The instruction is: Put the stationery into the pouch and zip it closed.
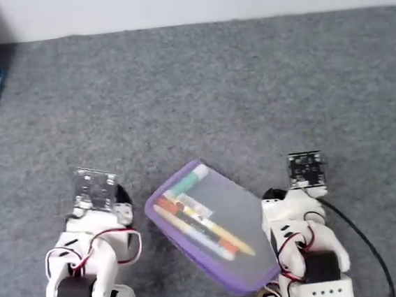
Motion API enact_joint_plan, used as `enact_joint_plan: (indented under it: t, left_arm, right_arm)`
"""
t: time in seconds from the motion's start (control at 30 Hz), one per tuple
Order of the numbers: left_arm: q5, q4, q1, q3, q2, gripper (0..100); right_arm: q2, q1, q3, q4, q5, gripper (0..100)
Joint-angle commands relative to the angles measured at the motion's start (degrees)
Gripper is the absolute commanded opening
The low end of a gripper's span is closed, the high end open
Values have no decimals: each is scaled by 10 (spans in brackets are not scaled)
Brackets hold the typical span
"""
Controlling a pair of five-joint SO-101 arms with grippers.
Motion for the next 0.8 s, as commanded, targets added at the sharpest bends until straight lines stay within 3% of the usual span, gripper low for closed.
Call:
enact_joint_plan:
  t: [0.0, 0.2, 0.47, 0.77]
  left_arm:
    - [5, -48, -42, 19, -5, 13]
    - [6, -94, -49, 83, -5, 13]
    - [6, -212, -48, 183, -5, 13]
    - [4, -188, -47, 184, -4, 13]
  right_arm:
    - [3, -13, 33, -57, -4, 8]
    - [3, -13, 55, -107, -4, 8]
    - [3, -13, 55, -103, -4, 8]
    - [7, -7, 55, -102, -4, 9]
